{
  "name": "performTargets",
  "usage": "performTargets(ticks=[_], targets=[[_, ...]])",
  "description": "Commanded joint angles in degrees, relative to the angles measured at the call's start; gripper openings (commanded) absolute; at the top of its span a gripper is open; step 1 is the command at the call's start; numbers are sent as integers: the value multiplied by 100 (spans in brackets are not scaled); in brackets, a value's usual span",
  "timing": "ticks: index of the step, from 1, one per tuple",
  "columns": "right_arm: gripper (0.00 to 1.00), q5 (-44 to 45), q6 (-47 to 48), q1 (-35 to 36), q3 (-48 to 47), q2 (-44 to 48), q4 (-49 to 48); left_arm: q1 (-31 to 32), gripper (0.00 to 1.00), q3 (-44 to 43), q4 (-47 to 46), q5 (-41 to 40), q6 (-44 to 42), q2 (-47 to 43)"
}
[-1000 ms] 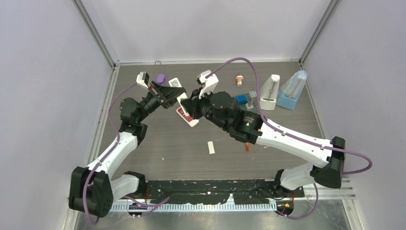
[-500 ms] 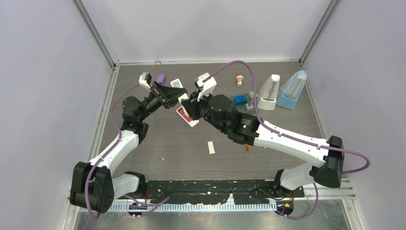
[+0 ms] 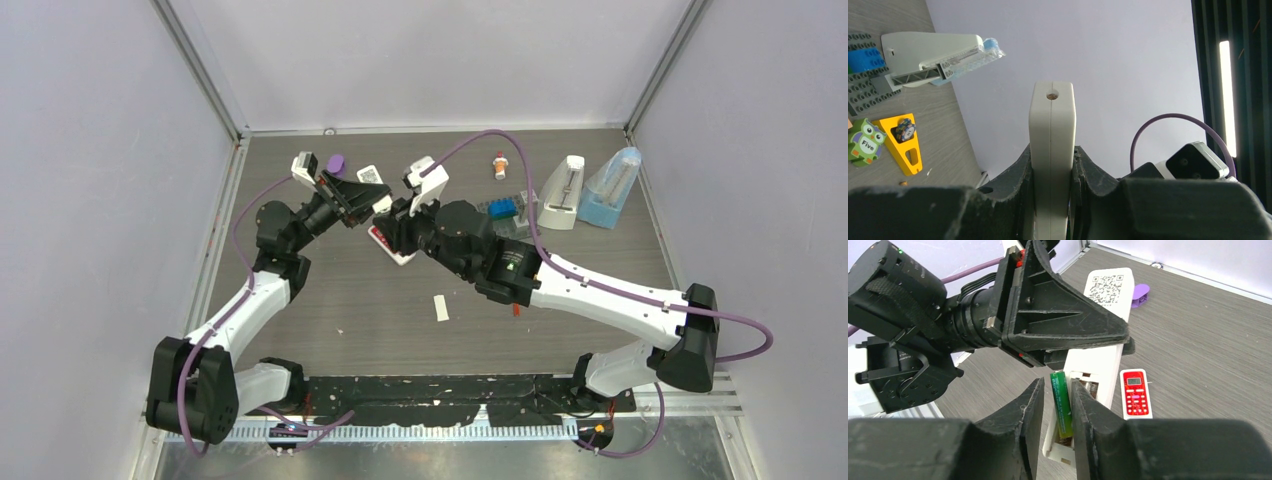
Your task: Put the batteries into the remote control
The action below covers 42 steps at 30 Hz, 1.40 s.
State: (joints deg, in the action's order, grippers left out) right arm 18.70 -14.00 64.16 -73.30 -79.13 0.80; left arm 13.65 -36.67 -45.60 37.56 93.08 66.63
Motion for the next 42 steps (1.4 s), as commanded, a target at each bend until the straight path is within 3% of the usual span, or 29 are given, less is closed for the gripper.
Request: performTargets(ticks=[1,8,17,34,38,42], targets=[[35,85,-180,25,39,42,141,33,0,-155,-634,14,275,-57],[42,308,-421,10,-329,24,367,33,0,-46,-662,8,259,7],[42,352,-558,-9,-509,25,551,33,0,27,-634,-11,261,14],[39,-354,-516,-100,-1720,-566,2554,32,0,50,-433,6,65,-2],[40,-379,-565,-118,-2071,-893,3061,32,0,15,-178,32,-184,-73],[41,-419,-643,-167,-2114,-1075,3225,32,0,-154,767,-21,-966,-226]])
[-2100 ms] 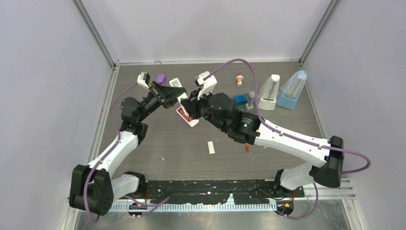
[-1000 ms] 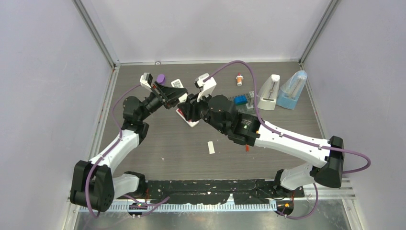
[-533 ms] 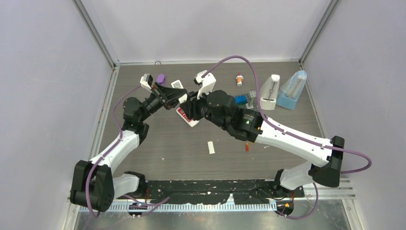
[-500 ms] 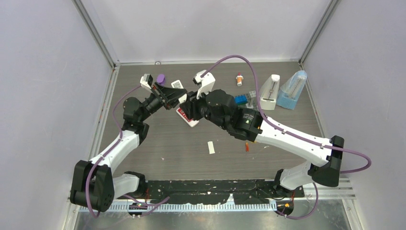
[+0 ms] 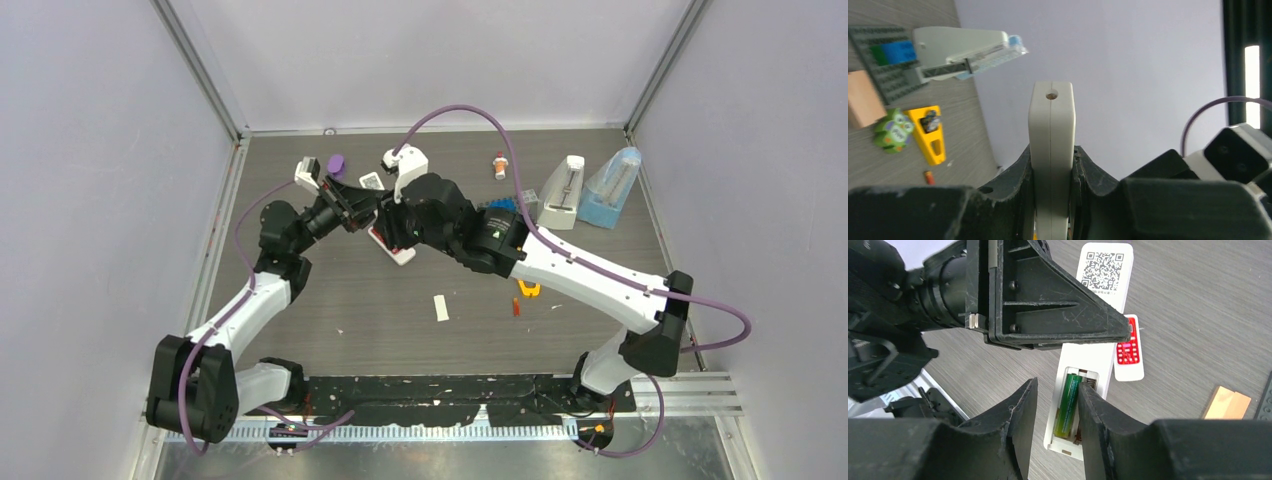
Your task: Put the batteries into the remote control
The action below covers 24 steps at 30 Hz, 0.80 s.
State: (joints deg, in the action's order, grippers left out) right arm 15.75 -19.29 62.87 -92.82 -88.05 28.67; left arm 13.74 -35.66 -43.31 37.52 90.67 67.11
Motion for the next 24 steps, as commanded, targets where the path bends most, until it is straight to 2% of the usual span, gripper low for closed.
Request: performTargets(ticks=[1,4,7,16,24], targets=[[42,-100,-170,-65,-60,-172,394,30,0,-367,1100,-67,-1119,-334],[46,-145,-314,-164,345,-38,50,172,0,-860,3518,-558,-2615,-469],[49,-274,-513,-325,945,199,-221,424,0,-1282,4910,-1173,-3647,-324],[49,-729,-1182,-642,2564,733,-998,1123,0,-1523,6561,-2528,-4331,874],[47,-1045,-1535,-751,3435,346,-1517,1840,0,-2175,7617,-4140,-4353,2025]])
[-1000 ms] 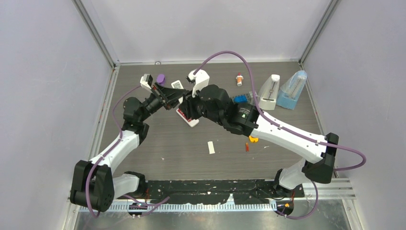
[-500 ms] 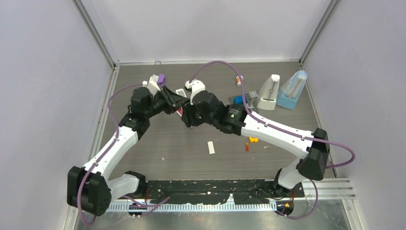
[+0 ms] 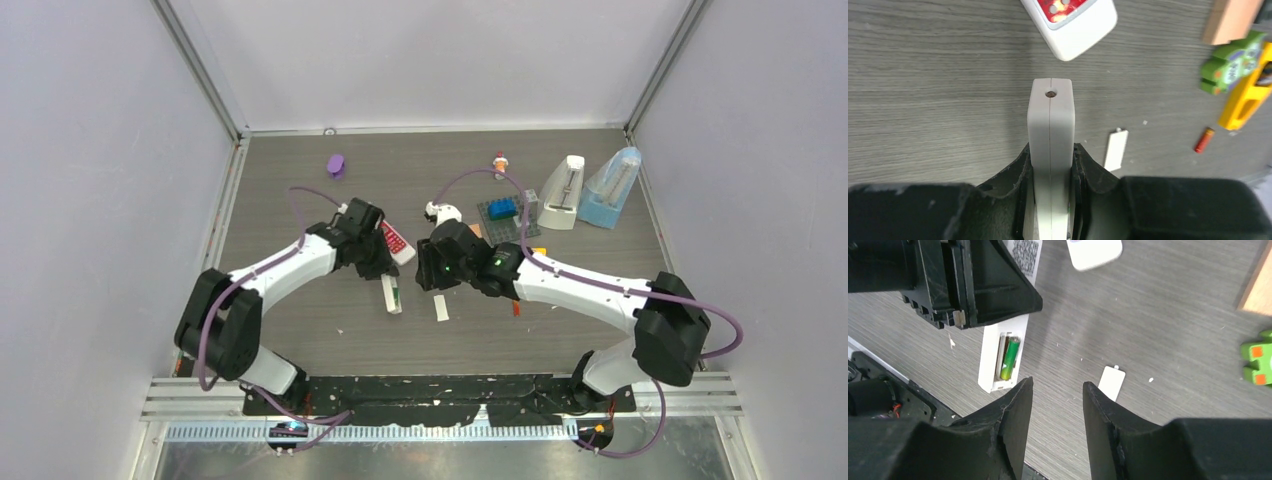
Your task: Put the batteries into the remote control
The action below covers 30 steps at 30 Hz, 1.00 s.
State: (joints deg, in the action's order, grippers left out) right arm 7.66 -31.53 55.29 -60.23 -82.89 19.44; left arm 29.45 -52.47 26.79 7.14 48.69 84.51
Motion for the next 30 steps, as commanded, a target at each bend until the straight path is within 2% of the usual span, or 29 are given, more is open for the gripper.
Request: performTargets(ticks=[1,6,10,16,19,22,25,30], targets=[[46,-289,-341,8,199,-230,-651,332,0,-540,684,-1260,-103,399],[42,-371,-603,9,265,-737,-768,769,0,-836,1176,-2201,138,833],[41,-36,-1028,-7,446,-821,-765,1134,0,-1416,2014,-3256,428,1275],[40,343,-1523,-28,620,-869,-671,1439,0,-1982,3009,-4208,1042,1787],[40,519,-1777,-94,743,-868,-587,1467,0,-2265,3453,-4290,1380,2089],[40,445,-1751,-134,789,-840,-633,1462,0,-2187,3408,-4221,1460,2048],[40,375,-1609,-129,709,-838,-606,1327,0,-1816,3029,-4123,1442,1593],[41,374,-1479,-6,438,-1114,-433,729,0,-1278,2528,-3822,1221,740]])
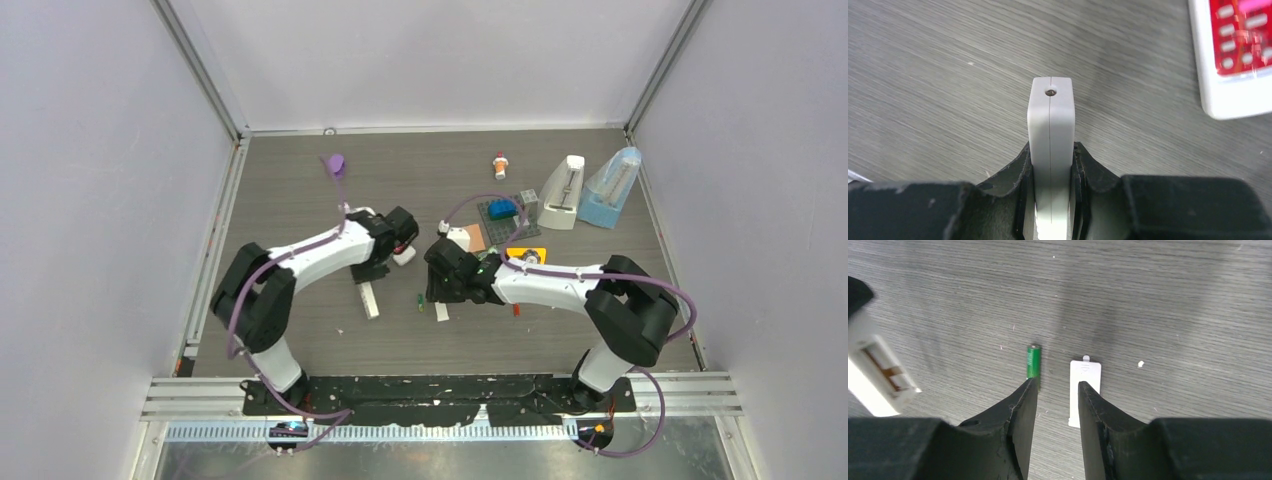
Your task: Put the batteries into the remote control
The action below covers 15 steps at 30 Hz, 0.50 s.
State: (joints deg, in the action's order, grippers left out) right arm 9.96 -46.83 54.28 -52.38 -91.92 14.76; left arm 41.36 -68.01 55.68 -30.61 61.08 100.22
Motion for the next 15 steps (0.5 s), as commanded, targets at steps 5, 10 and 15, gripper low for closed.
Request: performTargets(ticks=[5,10,15], targets=[[44,334,143,292,-789,-615,287,-1093,0,677,-777,313,-406,-1585],[44,710,208,369,-1329,-1096,800,-1514,0,954,-1094,729,-692,-2064],[40,980,238,386,-1477,-1315,1121,-1699,0,1107,-1342,998,-852,-2340]])
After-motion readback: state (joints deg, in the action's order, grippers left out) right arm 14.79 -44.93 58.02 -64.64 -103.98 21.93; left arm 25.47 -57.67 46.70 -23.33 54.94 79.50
